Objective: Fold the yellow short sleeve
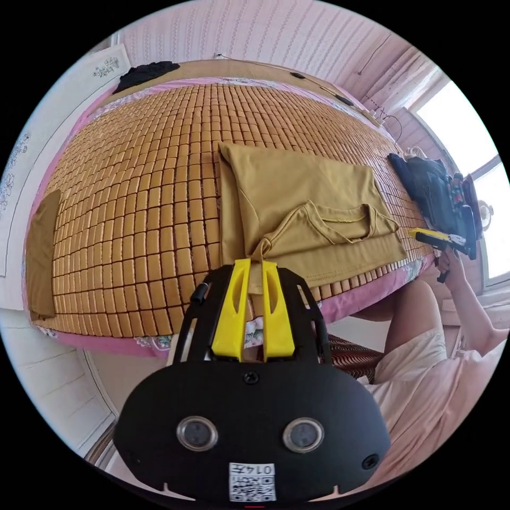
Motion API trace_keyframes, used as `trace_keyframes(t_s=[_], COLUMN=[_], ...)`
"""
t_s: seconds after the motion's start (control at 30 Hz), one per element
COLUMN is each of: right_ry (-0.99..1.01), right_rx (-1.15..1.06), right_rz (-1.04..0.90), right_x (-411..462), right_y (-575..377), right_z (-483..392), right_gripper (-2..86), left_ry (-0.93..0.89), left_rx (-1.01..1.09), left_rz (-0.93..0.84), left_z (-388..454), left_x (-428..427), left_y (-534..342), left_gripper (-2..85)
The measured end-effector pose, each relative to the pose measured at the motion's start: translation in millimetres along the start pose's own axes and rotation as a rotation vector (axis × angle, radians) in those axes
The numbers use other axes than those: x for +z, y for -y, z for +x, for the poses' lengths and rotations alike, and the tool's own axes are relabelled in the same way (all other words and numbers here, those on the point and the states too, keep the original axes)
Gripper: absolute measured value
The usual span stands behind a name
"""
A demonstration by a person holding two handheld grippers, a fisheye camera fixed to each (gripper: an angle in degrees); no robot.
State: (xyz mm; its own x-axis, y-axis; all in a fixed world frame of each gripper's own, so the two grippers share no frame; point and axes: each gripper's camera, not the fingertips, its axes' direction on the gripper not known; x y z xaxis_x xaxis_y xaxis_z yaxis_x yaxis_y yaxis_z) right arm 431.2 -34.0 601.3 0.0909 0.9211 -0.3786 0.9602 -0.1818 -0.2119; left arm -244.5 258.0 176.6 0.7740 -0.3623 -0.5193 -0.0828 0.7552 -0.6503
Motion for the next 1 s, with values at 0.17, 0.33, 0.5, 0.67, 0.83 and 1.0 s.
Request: trace_keyframes(t_s=[0.17, 0.33, 0.5, 0.67, 0.83, 1.0], right_ry=[-0.133, -0.079, -0.048, -0.017, -0.032, -0.045], right_rx=[-0.122, -0.151, -0.243, -0.307, -0.350, -0.359], right_rz=[0.137, 0.089, 0.083, 0.041, -0.010, -0.059], right_x=[-55.9, -54.9, -54.1, -45.0, -32.9, -16.3], right_y=[-71.2, -92.3, -80.5, -46.6, -1.7, 59.9], right_z=[-61.1, -98.0, -137.8, -172.9, -194.9, -210.2], right_gripper=[-0.6, -0.8, -0.2, 4.9, 7.1, 7.4], left_ry=[0.010, 0.014, 0.022, 0.004, -0.032, -0.015], left_rx=[0.049, 0.103, 0.150, 0.168, 0.181, 0.211], left_rz=[0.046, 0.056, 0.023, 0.004, -0.031, -0.085], left_z=[35.4, 73.5, 93.6, 101.5, 105.0, 113.7], left_x=[-23.6, -18.1, -0.2, 21.3, 50.1, 80.0], left_y=[-51.3, -78.9, -83.3, -72.1, -36.6, 5.1], left_gripper=[3.7, 3.9, 4.1, 4.8, 5.1, 4.9])
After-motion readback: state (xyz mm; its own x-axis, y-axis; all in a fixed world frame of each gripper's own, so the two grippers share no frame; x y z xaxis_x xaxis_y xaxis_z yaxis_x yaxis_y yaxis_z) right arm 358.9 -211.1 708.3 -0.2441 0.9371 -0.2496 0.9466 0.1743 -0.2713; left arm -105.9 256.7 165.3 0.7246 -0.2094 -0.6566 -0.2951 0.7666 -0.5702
